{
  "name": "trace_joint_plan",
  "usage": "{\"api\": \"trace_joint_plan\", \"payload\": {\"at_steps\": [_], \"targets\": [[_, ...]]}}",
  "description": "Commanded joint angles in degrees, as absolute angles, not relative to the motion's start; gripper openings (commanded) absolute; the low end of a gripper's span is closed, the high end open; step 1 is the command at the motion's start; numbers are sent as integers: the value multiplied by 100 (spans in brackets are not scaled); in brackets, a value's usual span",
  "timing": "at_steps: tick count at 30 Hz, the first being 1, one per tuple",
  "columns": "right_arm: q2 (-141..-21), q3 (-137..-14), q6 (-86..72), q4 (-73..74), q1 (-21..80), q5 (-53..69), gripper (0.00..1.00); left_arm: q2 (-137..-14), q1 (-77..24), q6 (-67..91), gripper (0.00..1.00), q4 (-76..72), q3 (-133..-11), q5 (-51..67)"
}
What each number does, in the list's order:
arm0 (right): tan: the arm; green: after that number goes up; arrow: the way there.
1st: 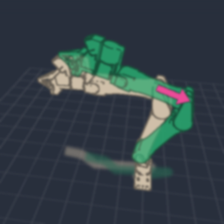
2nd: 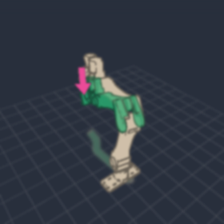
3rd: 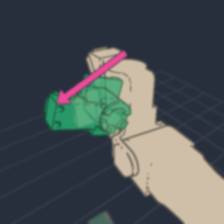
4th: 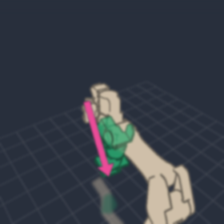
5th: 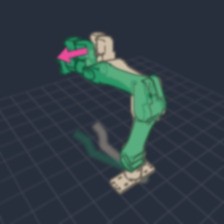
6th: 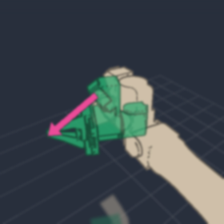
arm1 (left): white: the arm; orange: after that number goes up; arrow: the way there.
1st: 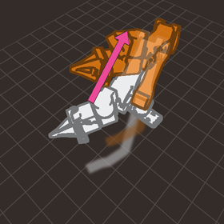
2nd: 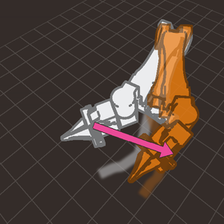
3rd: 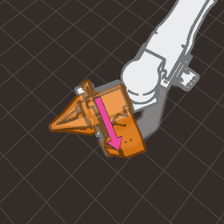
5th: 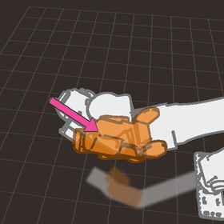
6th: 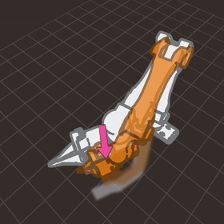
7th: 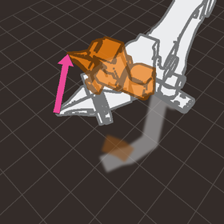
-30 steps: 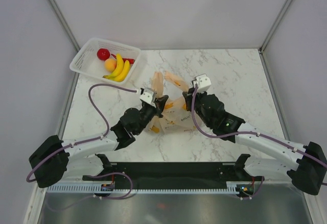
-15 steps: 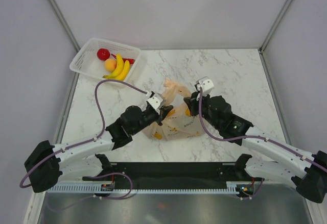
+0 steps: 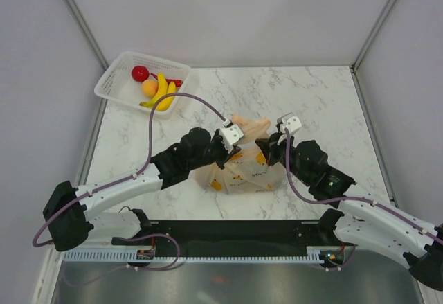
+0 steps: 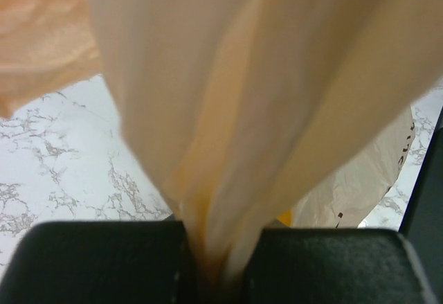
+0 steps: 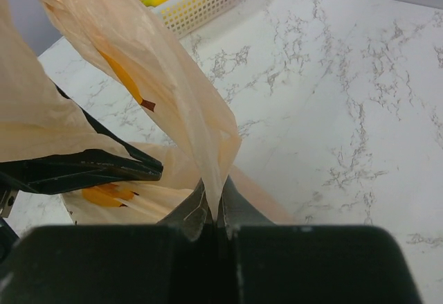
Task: Place the fake fruits into the plastic bag and tie a complex knot
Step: Tie the plastic bag at the center of the board.
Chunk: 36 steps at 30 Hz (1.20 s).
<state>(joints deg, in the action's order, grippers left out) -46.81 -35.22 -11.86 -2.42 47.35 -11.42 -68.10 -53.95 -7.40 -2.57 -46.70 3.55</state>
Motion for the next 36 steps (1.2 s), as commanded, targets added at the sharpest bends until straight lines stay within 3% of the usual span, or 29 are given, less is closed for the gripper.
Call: {"api": "trace_joint_plan", "payload": {"at_steps": [1, 7, 22, 36], "targets": [[-4386, -3454, -1151, -589, 4597, -1774, 0, -6995, -5370, -1160, 2, 764, -4956, 351], [-4114, -3296, -1248, -738, 4597, -2162, 0, -7321, -5370, -1116, 2, 1353, -5291, 273], [-3858, -3103, -1213, -932, 4605, -1775, 0, -7989, -5388, -1415, 2, 2346, -6064, 721], [-4666, -3410, -1081, -791, 4597, -1205, 0, -7972, -5414, -1547, 2, 2364, -6337, 668]]}}
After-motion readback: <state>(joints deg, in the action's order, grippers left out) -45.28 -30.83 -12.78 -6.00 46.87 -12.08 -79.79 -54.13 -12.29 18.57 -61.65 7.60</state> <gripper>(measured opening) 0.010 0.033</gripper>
